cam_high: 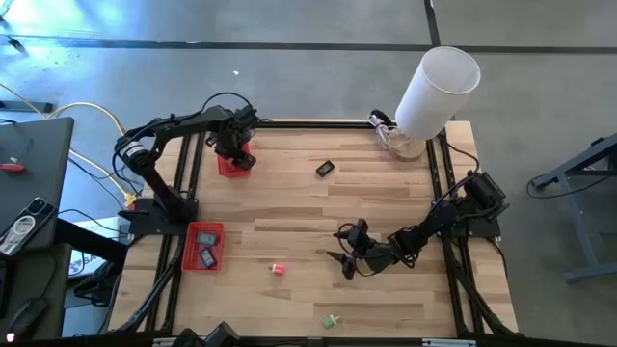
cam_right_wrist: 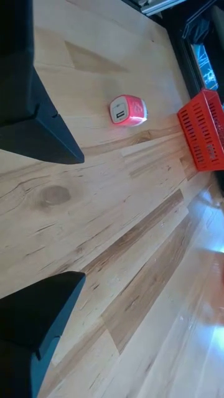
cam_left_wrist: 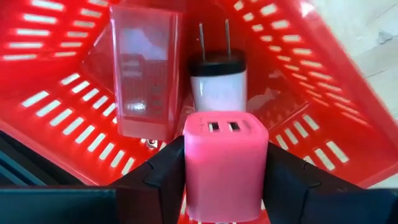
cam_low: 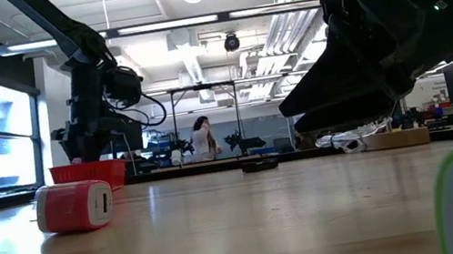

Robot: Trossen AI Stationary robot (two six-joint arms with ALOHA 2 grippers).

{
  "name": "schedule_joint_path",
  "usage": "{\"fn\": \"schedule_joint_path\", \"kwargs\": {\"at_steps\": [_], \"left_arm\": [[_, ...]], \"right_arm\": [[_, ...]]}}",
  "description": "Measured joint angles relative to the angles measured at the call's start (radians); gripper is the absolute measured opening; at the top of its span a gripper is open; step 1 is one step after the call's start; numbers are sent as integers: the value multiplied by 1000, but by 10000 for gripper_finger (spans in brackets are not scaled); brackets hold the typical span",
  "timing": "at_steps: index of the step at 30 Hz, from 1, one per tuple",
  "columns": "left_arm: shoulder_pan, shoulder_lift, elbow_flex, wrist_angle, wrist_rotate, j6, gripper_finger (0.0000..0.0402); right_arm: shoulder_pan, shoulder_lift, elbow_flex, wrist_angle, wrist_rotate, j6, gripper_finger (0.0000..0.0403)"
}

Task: Pick & Place Office items
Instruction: Put the top pink charger adapter into the top red bin, then put the black digital clock into the bottom red bin

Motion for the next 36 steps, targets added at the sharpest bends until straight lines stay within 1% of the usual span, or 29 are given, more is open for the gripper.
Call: {"fn": "schedule_joint_path", "kwargs": {"at_steps": [5,8,14,16,18,21,23,27,31,33,36], "left_arm": [[0,2,-2,0,-5,3,185],[0,2,-2,0,-5,39,198],[0,2,-1,0,-6,50,255],[0,2,1,0,-30,60,273],[0,1,5,-1,-76,75,282],[-3,-14,10,-17,-145,64,286],[-15,-34,14,-20,-167,60,287],[-62,-113,16,-25,-167,46,287],[-150,-209,17,-24,-159,-10,287],[-202,-241,17,-22,-123,-38,287],[-283,-267,17,-23,-68,-69,287]], "right_arm": [[0,0,0,0,0,0,285],[0,0,0,0,1,-1,285],[-1,0,0,-5,1,-4,285],[-1,0,0,-5,1,-8,285],[-1,0,0,-5,1,-13,285],[-1,0,0,-5,1,-15,285],[-1,0,0,-5,1,-21,285],[0,0,0,-5,-7,-29,285],[0,0,0,-5,-63,-23,285],[0,0,0,-5,-89,-22,285],[0,0,0,-5,-97,-22,285]]}}
